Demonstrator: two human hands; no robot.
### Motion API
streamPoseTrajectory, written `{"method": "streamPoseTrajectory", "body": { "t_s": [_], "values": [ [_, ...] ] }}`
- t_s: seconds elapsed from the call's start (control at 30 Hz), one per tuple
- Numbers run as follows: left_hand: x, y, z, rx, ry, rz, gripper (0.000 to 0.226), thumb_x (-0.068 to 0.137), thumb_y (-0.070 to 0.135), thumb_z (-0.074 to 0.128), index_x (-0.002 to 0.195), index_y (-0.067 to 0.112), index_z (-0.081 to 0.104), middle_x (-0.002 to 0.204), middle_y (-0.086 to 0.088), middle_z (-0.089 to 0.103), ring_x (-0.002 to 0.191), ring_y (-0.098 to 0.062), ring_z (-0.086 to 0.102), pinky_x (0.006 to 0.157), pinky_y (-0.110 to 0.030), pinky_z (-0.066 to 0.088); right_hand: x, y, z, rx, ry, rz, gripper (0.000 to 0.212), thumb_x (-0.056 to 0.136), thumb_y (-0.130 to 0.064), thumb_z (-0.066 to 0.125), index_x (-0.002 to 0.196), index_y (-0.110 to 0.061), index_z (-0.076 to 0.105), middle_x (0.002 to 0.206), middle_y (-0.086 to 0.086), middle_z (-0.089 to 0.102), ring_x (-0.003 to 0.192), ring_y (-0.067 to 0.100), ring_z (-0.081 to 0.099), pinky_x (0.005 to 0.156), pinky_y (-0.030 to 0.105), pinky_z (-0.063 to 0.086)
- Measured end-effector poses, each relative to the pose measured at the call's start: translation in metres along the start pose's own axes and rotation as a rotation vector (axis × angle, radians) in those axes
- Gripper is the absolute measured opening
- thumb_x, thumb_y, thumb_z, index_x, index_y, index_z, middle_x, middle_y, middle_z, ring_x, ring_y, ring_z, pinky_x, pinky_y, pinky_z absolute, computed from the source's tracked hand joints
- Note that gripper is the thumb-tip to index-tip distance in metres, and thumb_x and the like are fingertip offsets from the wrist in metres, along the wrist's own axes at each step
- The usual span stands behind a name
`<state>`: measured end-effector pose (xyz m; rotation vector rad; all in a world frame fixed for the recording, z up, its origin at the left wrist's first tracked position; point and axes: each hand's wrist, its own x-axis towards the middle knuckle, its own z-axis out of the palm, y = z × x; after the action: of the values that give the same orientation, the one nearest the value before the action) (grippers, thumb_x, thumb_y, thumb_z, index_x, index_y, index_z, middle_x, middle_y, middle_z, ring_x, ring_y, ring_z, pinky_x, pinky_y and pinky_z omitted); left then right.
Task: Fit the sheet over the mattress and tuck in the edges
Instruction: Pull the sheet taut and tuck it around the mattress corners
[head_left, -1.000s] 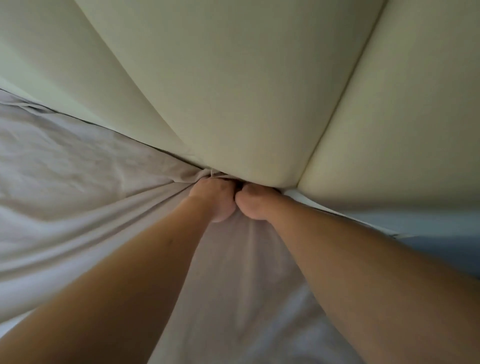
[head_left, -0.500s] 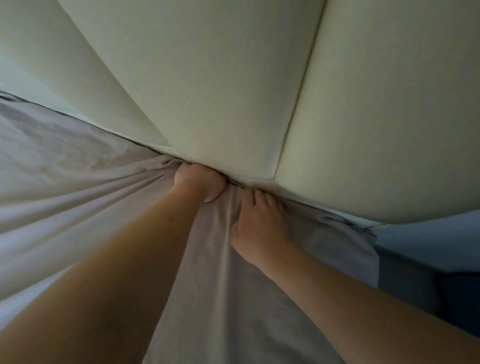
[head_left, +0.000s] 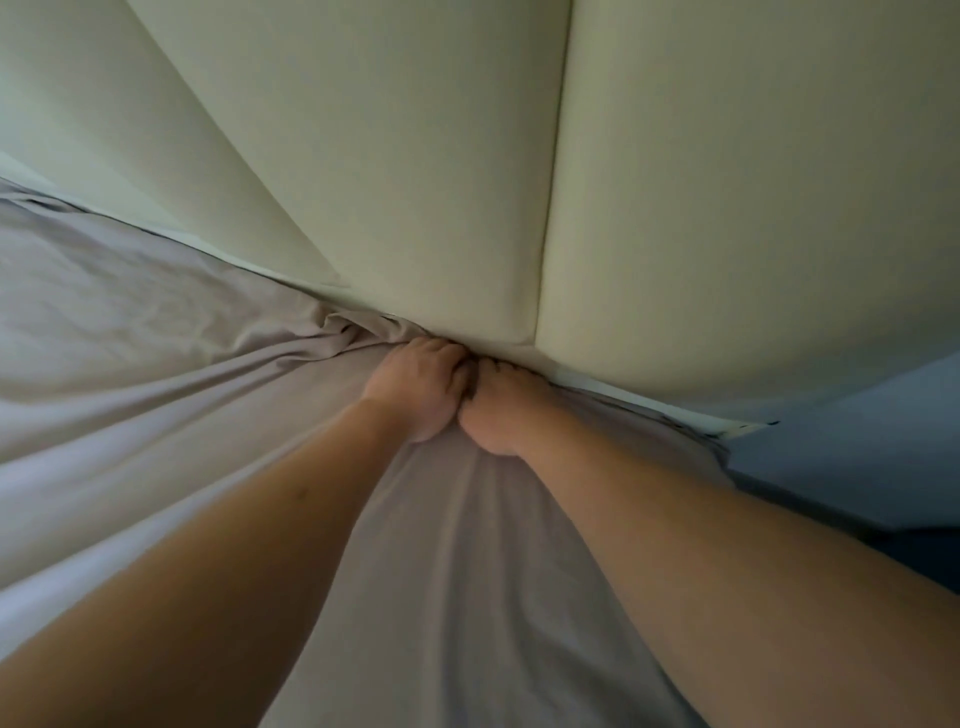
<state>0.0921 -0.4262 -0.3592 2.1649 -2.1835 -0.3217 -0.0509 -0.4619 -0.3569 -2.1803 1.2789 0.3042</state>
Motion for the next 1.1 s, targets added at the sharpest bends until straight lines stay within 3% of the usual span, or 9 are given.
{"method": "streamPoseTrajectory", "body": {
  "t_s": [0.2,0.37,0.5,0.6,0.67,0.83,0.93,1.03,1.1],
  "values": [
    [0.029,0.043,-0.006,0.354,-0.324,-0.135,0.067,0.1,0.048,0.014,0.129,0.018,0.066,0.138,-0.01,0.062,0.127,-0.033,0.057,0.105,-0.047,0.041,-0.058,0.032,0.017,-0.189,0.209,-0.151,0.067,0.1,-0.043,0.036,0.158,-0.009,0.027,0.163,0.01,0.028,0.15,0.025,0.025,0.123,0.043,0.019],
    [-0.001,0.06,-0.01,0.454,-0.098,-0.219,0.036,0.098,0.025,0.044,0.117,0.005,0.066,0.119,-0.021,0.064,0.109,-0.041,0.061,0.089,-0.045,0.048,-0.103,0.089,0.005,-0.131,0.259,-0.202,0.053,0.099,-0.033,0.042,0.149,-0.014,0.042,0.155,0.006,0.042,0.142,0.025,0.038,0.116,0.042,0.032],
    [-0.02,0.08,-0.017,0.272,0.044,-0.02,0.033,0.08,0.016,0.061,0.112,0.009,0.065,0.109,-0.018,0.064,0.099,-0.041,0.062,0.086,-0.046,0.048,-0.138,0.138,0.01,-0.049,0.45,-0.13,0.021,0.095,-0.021,0.044,0.103,-0.013,0.062,0.107,0.006,0.062,0.101,0.028,0.058,0.092,0.044,0.048],
    [-0.024,0.138,-0.009,-0.042,-0.009,0.193,0.04,0.089,0.023,0.053,0.127,0.019,0.065,0.124,-0.011,0.066,0.111,-0.036,0.063,0.094,-0.043,0.052,-0.153,0.158,0.012,0.053,0.54,0.012,0.03,0.094,-0.008,0.053,0.12,-0.008,0.066,0.115,0.011,0.065,0.105,0.033,0.059,0.092,0.045,0.052],
    [-0.017,0.175,0.001,-0.145,-0.092,0.189,0.043,0.096,0.029,0.045,0.135,0.022,0.062,0.135,-0.008,0.064,0.12,-0.033,0.06,0.101,-0.043,0.049,-0.154,0.163,0.009,0.169,0.519,0.067,0.036,0.096,-0.009,0.053,0.13,-0.014,0.064,0.122,0.01,0.066,0.11,0.033,0.059,0.092,0.044,0.053],
    [-0.006,0.202,0.017,-0.055,-0.15,0.108,0.049,0.094,0.042,0.04,0.13,0.02,0.065,0.134,-0.008,0.062,0.125,-0.032,0.057,0.105,-0.042,0.046,-0.146,0.177,-0.003,0.359,0.421,0.104,0.025,0.101,-0.022,0.046,0.113,-0.018,0.067,0.114,0.014,0.07,0.102,0.039,0.062,0.078,0.039,0.049],
    [-0.007,0.21,0.017,0.024,-0.208,0.078,0.057,0.097,0.05,0.028,0.134,0.022,0.06,0.14,-0.005,0.06,0.131,-0.028,0.053,0.111,-0.041,0.04,-0.137,0.184,-0.017,0.421,0.235,0.088,0.036,0.106,-0.035,0.037,0.122,-0.02,0.066,0.128,0.014,0.065,0.115,0.038,0.059,0.091,0.039,0.048],
    [0.009,0.225,0.019,0.145,-0.297,0.011,0.054,0.101,0.05,0.027,0.134,0.022,0.06,0.143,-0.005,0.059,0.136,-0.027,0.049,0.116,-0.041,0.034,-0.113,0.193,-0.026,0.515,0.08,0.093,0.041,0.108,-0.034,0.033,0.132,-0.018,0.063,0.143,0.014,0.057,0.126,0.032,0.054,0.095,0.035,0.041],
    [0.026,0.237,0.015,0.252,-0.391,-0.011,0.059,0.101,0.047,0.025,0.142,0.019,0.057,0.15,-0.005,0.053,0.144,-0.026,0.041,0.121,-0.044,0.026,-0.105,0.192,-0.033,0.675,0.042,0.074,0.049,0.104,-0.042,0.032,0.147,-0.027,0.051,0.156,0.006,0.045,0.139,0.026,0.044,0.112,0.036,0.035]
  ]
}}
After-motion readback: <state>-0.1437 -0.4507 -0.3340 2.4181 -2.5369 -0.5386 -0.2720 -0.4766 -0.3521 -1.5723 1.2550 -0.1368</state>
